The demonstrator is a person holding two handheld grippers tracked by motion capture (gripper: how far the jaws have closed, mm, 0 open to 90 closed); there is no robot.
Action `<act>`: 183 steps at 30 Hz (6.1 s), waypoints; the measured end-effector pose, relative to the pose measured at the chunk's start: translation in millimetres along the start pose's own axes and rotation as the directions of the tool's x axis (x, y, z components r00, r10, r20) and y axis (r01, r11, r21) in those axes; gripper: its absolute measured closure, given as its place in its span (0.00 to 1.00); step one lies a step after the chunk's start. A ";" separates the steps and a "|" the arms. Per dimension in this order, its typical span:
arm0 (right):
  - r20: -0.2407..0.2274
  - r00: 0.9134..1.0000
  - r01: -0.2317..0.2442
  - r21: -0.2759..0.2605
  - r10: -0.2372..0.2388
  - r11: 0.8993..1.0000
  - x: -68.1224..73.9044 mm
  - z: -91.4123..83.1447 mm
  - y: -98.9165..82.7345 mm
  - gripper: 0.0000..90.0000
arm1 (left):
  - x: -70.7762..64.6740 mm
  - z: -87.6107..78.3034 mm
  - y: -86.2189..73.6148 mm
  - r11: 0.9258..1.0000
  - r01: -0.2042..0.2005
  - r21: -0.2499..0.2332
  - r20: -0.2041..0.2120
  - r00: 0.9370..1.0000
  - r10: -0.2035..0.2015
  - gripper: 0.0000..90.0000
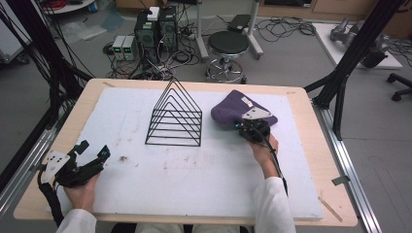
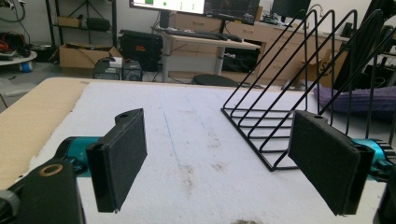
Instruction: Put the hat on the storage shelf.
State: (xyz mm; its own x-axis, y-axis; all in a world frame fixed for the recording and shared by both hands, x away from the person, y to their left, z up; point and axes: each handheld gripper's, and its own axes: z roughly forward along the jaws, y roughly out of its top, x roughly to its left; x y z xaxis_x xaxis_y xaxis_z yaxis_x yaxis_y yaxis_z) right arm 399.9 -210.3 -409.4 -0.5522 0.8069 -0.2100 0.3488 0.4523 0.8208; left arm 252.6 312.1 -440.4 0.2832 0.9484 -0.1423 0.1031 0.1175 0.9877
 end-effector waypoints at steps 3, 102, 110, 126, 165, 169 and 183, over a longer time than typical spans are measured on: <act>0.040 0.999 -0.011 -0.037 0.013 0.999 -1.2 -4.1 2.5 0.82 | -0.3 -0.1 0.0 1.000 0.000 -0.001 0.000 1.000 0.000 0.22; -0.004 0.992 -0.079 -0.810 0.129 0.582 194.2 -118.7 115.6 0.79 | -98.1 46.9 54.5 0.986 -0.002 -0.167 0.484 0.871 0.084 0.23; -0.035 0.988 -0.117 -0.806 0.151 0.580 190.4 -120.9 113.4 0.79 | -113.8 59.2 53.3 0.989 -0.004 -0.151 0.556 0.826 0.088 0.41; -0.001 0.984 -0.108 -0.805 0.181 0.583 179.1 -123.8 104.0 0.79 | -112.0 66.0 60.0 0.995 0.010 -0.101 0.582 0.811 0.051 0.91; 0.095 0.971 -0.047 -0.824 0.219 0.565 151.9 -125.4 153.0 0.79 | -100.4 105.3 153.1 0.991 -0.052 -0.123 0.527 0.843 0.110 0.91; 0.094 0.969 -0.058 -0.813 0.228 0.580 148.0 -121.9 153.2 0.79 | -101.2 112.6 150.0 0.993 -0.056 -0.108 0.525 0.845 0.104 0.90; 0.093 0.969 -0.083 -0.752 0.230 0.654 152.2 -99.1 132.9 0.78 | -92.2 120.6 110.3 1.000 -0.024 -0.019 0.515 0.857 0.031 0.90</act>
State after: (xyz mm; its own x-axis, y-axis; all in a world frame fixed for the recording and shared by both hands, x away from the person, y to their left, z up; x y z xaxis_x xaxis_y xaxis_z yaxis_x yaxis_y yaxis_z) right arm 287.2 -65.1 -279.7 -0.3846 0.9208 -0.0642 -0.2959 -0.0572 0.9535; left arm 352.9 202.1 -326.0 0.7368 0.6645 -0.1249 0.0777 0.1002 0.9919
